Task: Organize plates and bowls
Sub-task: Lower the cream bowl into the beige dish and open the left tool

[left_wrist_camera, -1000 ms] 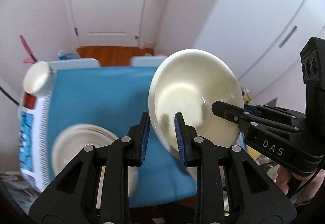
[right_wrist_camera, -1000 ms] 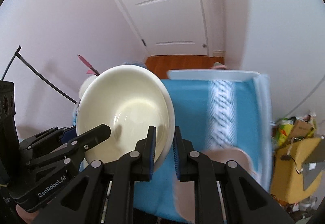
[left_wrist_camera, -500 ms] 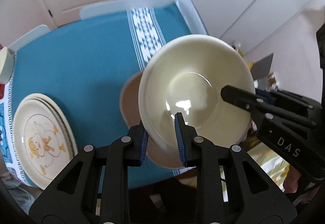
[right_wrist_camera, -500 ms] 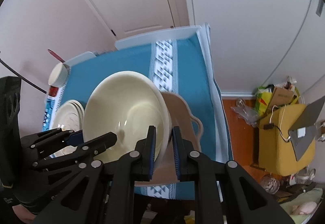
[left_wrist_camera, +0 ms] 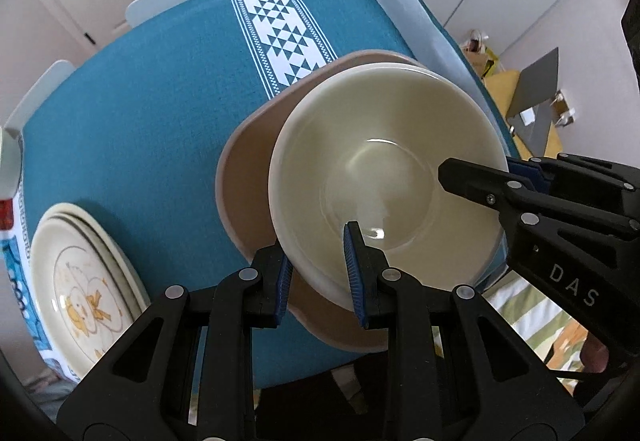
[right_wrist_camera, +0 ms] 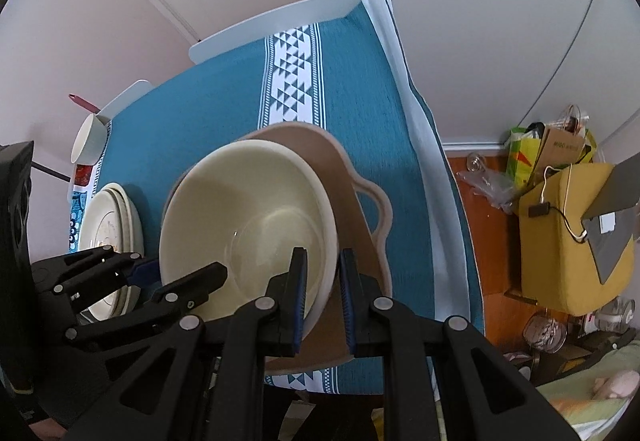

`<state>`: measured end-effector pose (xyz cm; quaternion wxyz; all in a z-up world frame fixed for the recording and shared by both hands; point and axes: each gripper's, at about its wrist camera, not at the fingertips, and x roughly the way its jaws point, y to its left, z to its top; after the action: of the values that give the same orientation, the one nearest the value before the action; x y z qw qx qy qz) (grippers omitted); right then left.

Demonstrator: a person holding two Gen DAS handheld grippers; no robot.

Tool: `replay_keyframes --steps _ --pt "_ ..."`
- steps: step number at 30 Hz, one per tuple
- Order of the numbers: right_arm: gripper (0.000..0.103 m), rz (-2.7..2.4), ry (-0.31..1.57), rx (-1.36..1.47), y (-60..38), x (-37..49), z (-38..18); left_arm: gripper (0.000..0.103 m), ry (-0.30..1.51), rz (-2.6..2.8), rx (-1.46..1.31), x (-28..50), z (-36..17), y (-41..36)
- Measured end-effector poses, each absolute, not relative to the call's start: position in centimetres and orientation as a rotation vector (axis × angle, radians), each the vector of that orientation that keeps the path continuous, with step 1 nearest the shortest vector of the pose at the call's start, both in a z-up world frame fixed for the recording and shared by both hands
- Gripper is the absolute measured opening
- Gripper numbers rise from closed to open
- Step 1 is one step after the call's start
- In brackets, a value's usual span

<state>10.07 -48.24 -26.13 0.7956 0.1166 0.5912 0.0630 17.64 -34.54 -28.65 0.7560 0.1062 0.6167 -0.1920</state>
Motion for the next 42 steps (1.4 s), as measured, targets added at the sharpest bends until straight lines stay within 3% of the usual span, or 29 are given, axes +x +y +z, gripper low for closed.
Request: replay_keyframes --steps 24,37,42 --pt "0.015 0.124 1.332 0.281 -48.1 10.3 -28.2 0.022 1.360 -0.403 0.289 18.3 -29.6 -34.5" --pt "0.015 0.109 1.283 0.281 -48.8 10.2 -25.8 0.022 1.313 -0.403 0.278 19.1 -26.0 -34.4" --pt "0.015 0.149 1.187 0.283 -49.2 9.7 -21.9 0.022 1.218 -0.393 0.192 18.7 -21.5 -32.1"
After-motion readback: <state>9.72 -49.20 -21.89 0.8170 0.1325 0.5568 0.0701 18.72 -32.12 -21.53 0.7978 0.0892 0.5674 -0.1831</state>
